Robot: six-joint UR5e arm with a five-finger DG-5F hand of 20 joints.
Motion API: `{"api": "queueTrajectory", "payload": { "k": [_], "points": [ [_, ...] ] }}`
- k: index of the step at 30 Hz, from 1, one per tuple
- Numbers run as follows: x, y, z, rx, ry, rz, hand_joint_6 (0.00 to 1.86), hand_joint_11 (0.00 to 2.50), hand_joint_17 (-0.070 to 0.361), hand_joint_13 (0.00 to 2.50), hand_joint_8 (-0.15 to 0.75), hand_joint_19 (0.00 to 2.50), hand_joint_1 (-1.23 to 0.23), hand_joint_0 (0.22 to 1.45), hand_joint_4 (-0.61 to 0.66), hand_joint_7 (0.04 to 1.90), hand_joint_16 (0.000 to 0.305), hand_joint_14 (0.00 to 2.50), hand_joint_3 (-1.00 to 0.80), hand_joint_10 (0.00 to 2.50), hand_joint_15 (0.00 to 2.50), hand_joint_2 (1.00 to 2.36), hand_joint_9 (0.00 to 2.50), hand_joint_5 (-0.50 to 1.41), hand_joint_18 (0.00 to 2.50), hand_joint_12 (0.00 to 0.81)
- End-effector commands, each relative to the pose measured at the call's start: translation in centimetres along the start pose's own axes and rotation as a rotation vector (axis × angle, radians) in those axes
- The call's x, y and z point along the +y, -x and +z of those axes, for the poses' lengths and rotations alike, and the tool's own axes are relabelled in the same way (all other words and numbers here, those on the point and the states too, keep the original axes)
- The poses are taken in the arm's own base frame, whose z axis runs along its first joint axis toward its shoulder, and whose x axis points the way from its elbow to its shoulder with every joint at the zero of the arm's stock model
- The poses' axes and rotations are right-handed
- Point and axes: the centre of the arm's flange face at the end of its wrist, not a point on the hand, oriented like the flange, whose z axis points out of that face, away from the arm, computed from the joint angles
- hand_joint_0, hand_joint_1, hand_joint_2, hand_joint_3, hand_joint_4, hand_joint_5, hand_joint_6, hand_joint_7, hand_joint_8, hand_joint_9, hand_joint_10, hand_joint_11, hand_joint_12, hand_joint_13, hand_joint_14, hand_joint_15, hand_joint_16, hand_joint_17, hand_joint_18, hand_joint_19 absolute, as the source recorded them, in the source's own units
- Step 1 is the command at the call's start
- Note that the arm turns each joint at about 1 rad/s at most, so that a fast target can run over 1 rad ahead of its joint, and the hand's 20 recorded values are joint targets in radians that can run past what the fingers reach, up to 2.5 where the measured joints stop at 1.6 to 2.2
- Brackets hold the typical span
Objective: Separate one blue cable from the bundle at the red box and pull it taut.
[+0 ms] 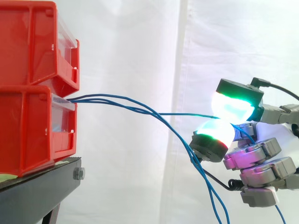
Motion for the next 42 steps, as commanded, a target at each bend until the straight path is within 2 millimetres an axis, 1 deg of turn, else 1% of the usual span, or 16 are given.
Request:
{"api": "queueTrajectory", "payload": {
  "k": [1,29,31,42],
  "points": [
    [0.00,0.03,0.00,-0.001,0.000,0.000,0.83,1.44,0.078,1.05,0.278,0.99,-0.66,0.62,-0.05,1.21,0.035,0.75,-0.20,1.65,1.61,1.02,0.76,-0.11,1.01,0.297],
    [0.00,0.03,0.00,-0.001,0.000,0.000,0.83,1.44,0.078,1.05,0.273,1.00,-0.66,0.62,-0.05,1.22,0.035,0.72,-0.21,1.64,1.60,1.02,0.76,-0.11,1.01,0.297],
    [0.00,0.03,0.00,-0.001,0.000,0.000,0.83,1.46,0.078,1.05,0.274,1.00,-0.66,0.62,-0.06,1.22,0.035,0.72,-0.21,1.64,1.61,1.02,0.76,-0.11,1.01,0.306],
    [0.00,0.03,0.00,-0.001,0.000,0.000,0.83,1.43,0.078,1.05,0.272,1.00,-0.66,0.62,-0.06,1.22,0.035,0.72,-0.21,1.64,1.60,1.02,0.77,-0.11,1.01,0.303]
  ]
}}
